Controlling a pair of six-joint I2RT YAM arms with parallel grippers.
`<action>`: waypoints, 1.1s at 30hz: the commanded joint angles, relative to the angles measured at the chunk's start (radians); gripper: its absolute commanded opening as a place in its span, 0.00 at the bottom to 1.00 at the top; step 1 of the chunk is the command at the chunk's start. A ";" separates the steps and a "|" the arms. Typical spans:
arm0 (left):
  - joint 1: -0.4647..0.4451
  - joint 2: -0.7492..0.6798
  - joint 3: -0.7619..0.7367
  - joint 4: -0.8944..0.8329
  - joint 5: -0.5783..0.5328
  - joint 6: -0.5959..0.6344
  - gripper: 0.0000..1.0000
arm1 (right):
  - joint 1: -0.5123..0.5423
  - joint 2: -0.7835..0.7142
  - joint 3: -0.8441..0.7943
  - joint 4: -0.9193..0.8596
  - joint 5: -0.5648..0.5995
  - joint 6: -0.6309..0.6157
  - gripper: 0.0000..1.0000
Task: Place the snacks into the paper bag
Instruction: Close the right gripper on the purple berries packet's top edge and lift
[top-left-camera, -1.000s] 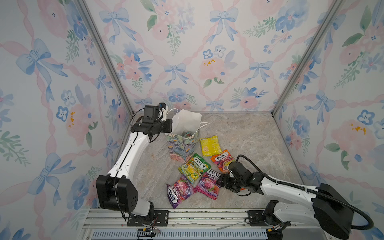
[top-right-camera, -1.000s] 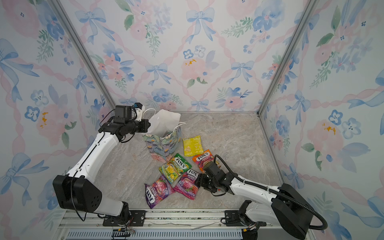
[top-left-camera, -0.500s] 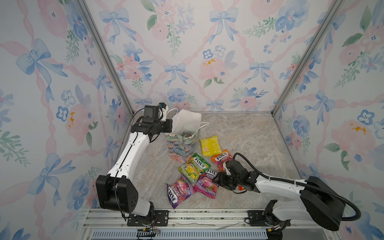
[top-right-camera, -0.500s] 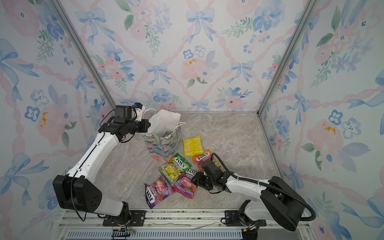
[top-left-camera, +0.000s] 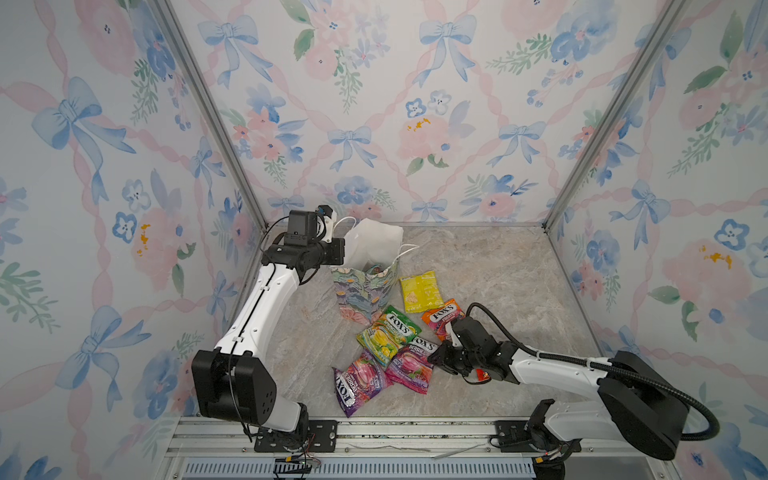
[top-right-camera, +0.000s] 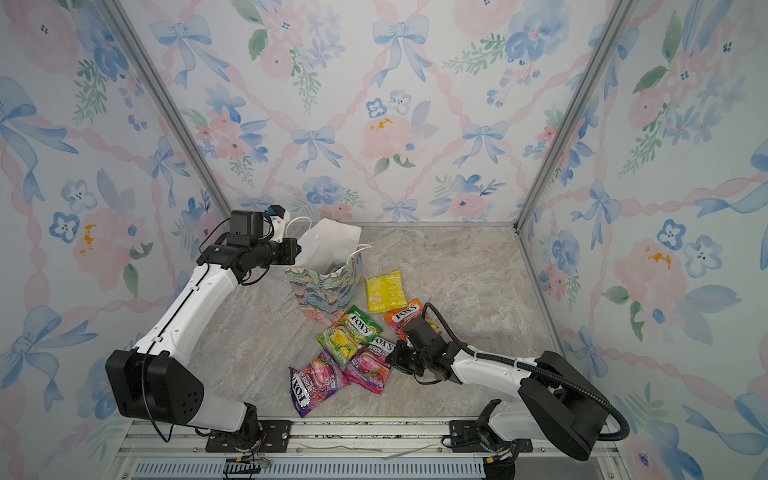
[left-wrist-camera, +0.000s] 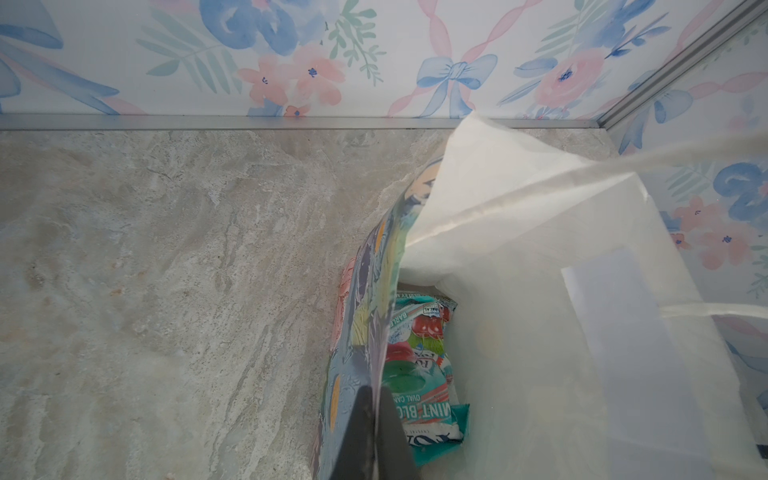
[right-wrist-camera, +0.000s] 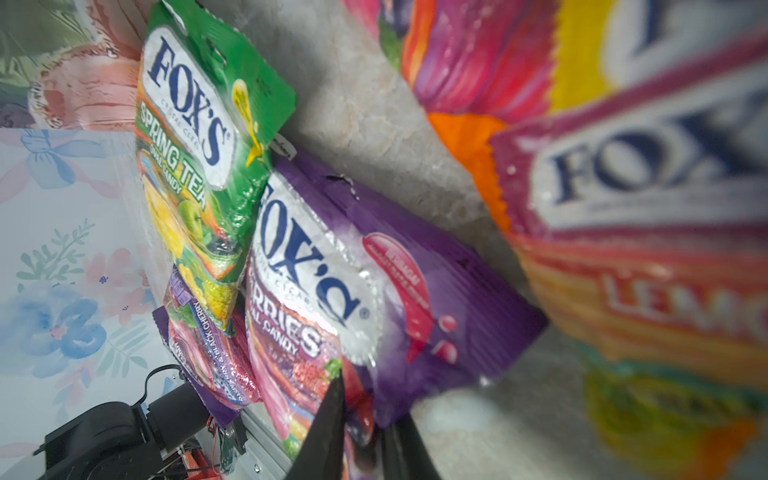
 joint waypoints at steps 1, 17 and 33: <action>0.006 0.004 -0.017 -0.011 0.004 0.010 0.00 | -0.010 -0.013 0.023 0.010 0.001 -0.018 0.12; 0.006 0.002 -0.017 -0.011 0.005 0.013 0.00 | -0.012 -0.181 0.166 -0.256 0.081 -0.112 0.00; 0.006 0.003 -0.017 -0.010 0.012 0.009 0.00 | -0.076 -0.258 0.401 -0.486 0.156 -0.310 0.00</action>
